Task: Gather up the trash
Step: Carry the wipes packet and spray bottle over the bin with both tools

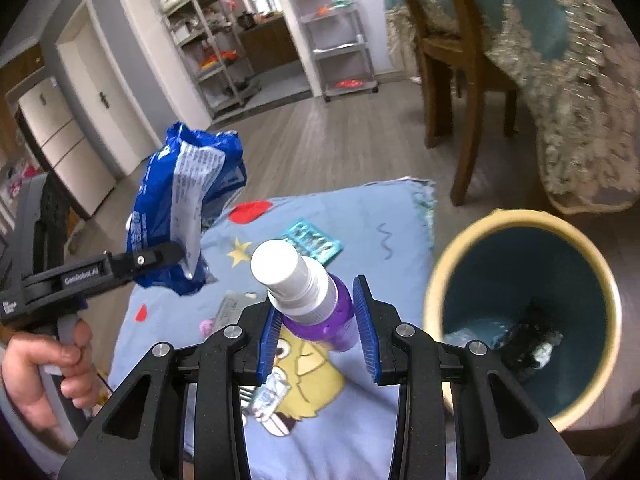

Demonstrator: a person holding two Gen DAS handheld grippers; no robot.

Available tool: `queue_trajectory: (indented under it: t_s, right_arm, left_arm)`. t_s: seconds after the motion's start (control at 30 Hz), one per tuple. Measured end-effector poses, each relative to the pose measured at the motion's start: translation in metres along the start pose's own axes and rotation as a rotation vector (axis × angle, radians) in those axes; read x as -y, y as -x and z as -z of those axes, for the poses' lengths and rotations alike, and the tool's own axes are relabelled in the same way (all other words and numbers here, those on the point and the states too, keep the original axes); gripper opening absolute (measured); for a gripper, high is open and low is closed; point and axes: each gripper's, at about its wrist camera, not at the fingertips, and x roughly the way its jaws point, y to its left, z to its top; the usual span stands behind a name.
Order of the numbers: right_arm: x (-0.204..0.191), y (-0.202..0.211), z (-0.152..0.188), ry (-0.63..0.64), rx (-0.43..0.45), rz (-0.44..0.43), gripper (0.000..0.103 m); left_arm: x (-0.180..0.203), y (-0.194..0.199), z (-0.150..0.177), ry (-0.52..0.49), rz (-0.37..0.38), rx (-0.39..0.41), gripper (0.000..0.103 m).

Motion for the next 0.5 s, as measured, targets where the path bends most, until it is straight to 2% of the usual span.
queue_trajectory:
  t_s: [0.43,0.5]
  right_arm:
    - [0.068,0.046,0.008,-0.204,0.097,0.118,0.037]
    - [0.077,0.050,0.009,-0.233,0.116,0.160,0.037]
  left_arm:
    - [0.072,-0.043,0.017,-0.087,0.105,-0.081,0.024]
    - [0.082,-0.049,0.021,-0.094,0.120,-0.095,0.024]
